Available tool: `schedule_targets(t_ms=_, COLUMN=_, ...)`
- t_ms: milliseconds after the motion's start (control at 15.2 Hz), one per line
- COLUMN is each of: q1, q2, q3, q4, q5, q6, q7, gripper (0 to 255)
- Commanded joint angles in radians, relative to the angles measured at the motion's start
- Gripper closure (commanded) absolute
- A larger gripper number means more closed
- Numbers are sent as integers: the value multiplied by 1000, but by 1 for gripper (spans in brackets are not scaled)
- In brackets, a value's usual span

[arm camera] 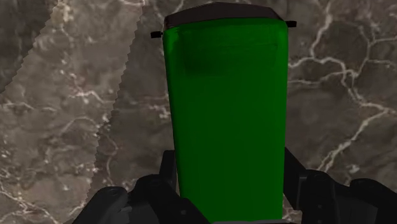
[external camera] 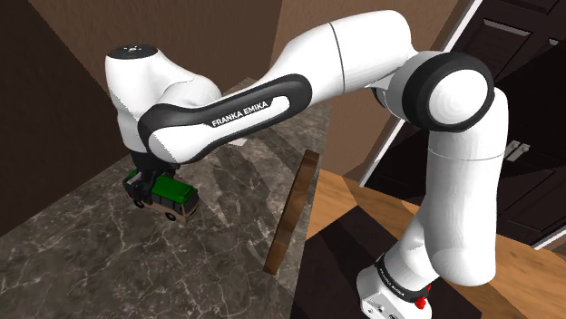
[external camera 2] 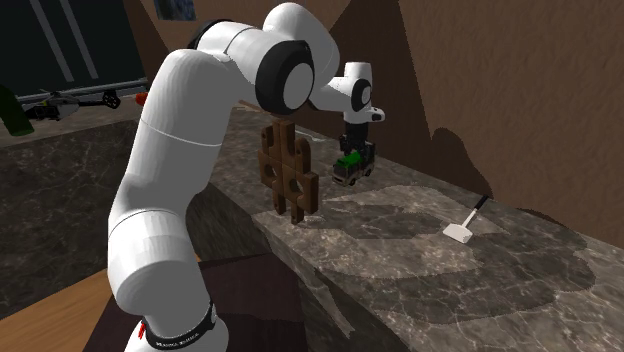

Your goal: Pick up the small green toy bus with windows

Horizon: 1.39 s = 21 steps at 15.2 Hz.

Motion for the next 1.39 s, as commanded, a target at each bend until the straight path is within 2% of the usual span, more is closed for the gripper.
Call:
schedule_targets(t_ms=0, q1=0, q2=2, q3=-1, q4=-1, q5=0, q6=1, q7=0, gripper=255)
schedule_targets(t_ms=198, q1=-1, q2=0, q3=0, q4=-3, q5=0, q6=2, q7=0, gripper=255)
schedule_targets(t_ms=1320, q1=-7, q2=-72, q3=21, q4=99, q5=43, q6=-164, q7=-37, gripper=255)
